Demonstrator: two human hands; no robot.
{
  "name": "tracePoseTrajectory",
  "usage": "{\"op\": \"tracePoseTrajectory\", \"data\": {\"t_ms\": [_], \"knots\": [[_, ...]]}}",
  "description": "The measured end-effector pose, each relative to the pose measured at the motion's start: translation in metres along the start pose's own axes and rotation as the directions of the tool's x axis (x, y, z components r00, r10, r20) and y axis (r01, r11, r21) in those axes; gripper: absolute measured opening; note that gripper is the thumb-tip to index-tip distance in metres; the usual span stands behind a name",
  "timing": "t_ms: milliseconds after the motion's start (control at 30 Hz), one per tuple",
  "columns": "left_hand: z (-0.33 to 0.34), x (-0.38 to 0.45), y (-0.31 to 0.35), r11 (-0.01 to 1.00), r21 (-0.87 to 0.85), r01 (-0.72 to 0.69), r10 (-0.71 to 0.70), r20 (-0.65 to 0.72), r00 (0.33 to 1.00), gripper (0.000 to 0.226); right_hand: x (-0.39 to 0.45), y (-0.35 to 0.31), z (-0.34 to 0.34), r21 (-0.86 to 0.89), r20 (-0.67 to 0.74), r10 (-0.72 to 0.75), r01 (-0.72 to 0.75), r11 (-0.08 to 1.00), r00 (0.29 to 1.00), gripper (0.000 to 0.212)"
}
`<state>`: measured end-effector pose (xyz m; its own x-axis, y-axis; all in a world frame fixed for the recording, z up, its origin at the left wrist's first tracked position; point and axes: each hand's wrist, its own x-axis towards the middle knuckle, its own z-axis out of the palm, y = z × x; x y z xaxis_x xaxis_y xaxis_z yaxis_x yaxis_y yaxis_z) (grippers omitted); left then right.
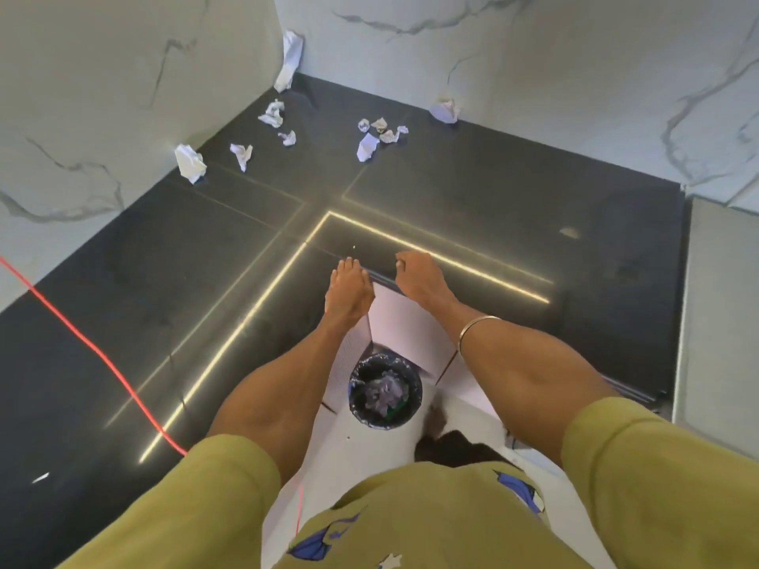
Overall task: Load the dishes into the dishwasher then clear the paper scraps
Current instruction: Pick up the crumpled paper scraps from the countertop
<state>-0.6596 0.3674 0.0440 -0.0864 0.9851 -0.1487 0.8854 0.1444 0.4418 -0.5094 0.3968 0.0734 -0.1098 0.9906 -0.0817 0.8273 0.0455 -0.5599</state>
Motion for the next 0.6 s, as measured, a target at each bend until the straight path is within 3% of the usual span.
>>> {"op": "tracePoseTrajectory", "data": {"t_ms": [233, 600], "knots": [[0.011, 0.064, 0.002, 0.995, 0.103, -0.020, 0.016, 0.039, 0.999, 0.052, 0.079, 0.005, 0.002, -0.024, 0.044, -0.023, 0.024, 0.999, 0.999, 0.023], [0.004, 0.167, 0.033, 0.987, 0.114, 0.111, -0.113, 0.014, 0.993, 0.055, 0.196, 0.040, -0.045, -0.054, 0.148, 0.001, 0.007, 0.999, 0.989, 0.024]]}}
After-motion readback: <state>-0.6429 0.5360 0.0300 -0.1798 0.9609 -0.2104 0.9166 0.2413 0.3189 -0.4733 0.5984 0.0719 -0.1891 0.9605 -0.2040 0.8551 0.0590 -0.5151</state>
